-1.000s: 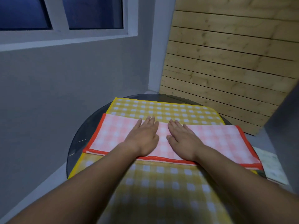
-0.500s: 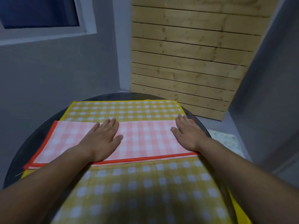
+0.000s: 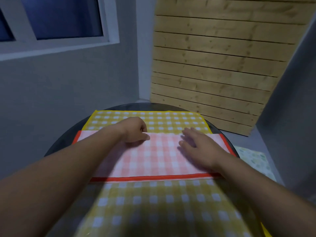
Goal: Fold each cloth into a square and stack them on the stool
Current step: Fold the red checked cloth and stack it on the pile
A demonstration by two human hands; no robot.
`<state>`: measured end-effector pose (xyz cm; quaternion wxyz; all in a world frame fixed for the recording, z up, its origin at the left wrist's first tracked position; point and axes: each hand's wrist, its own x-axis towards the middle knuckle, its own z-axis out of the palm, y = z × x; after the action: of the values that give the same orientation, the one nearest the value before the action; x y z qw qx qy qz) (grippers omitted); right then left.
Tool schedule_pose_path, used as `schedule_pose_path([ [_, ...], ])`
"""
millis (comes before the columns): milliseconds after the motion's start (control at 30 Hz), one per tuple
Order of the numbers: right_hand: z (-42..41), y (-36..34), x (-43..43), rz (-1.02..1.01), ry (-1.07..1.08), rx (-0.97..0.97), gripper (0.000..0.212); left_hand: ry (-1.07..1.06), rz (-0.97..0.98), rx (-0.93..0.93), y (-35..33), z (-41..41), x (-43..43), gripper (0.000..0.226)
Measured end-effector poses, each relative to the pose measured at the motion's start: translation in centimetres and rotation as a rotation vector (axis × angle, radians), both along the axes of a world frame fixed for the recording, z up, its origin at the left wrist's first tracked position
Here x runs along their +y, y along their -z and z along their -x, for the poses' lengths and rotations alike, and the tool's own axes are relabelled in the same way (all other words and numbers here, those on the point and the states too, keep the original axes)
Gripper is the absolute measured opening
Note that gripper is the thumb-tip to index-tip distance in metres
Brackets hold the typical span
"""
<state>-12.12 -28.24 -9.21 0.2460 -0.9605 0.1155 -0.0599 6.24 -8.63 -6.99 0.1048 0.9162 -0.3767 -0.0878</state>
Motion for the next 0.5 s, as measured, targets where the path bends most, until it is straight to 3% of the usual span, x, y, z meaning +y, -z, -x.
schedule_pose_path([
  [200,-0.1,-1.4,3.3,-0.011,-0.066,0.006,0.05,-0.085,0.131,0.267,-1.2,-0.1,1.8,0.036],
  [300,0.3,-2.0,4.4,-0.027,-0.069,0.005,0.045,-0.296,0.277,0.332,-1.2,0.7,3.6,0.041],
  [400,1.0,-2.3,5.6,-0.05,-0.085,0.024,0.04,-0.525,0.437,0.46,-0.5,1.8,5.1,0.032],
  [500,2.1,-2.2,6.8,-0.075,-0.123,0.032,0.035,-0.652,0.43,0.469,0.6,3.7,6.3,0.033],
])
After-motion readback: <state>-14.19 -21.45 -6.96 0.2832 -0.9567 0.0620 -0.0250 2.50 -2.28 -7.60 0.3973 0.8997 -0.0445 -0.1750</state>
